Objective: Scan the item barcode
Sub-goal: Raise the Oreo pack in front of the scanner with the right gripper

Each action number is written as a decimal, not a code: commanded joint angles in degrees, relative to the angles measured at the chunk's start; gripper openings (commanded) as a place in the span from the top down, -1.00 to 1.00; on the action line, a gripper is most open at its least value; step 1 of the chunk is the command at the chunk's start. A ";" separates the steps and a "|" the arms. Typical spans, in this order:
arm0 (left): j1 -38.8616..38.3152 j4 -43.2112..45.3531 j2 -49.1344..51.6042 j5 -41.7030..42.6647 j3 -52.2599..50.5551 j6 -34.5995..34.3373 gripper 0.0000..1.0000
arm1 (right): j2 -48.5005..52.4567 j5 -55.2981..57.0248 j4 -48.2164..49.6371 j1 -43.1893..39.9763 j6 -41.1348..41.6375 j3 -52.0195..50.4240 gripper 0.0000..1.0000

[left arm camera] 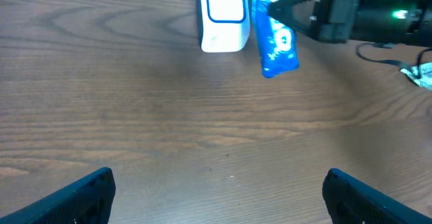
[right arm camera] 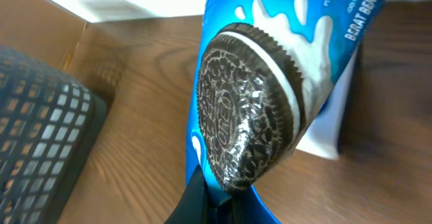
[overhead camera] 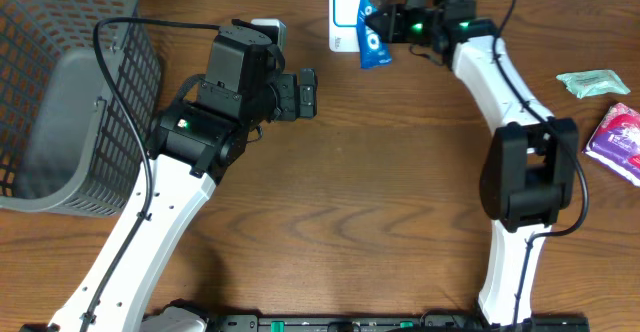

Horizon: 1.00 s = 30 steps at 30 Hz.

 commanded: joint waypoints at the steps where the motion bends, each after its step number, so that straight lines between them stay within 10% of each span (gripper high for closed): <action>1: 0.20 -0.09 0.17 -0.74 1.09 -0.28 -0.96 | -0.44 6.56 0.90 3.80 2.45 1.25 0.98; 30: 0.20 -0.09 0.17 -0.72 1.09 -0.31 -0.96 | -0.44 1.64 -5.53 -8.35 4.96 6.32 0.98</action>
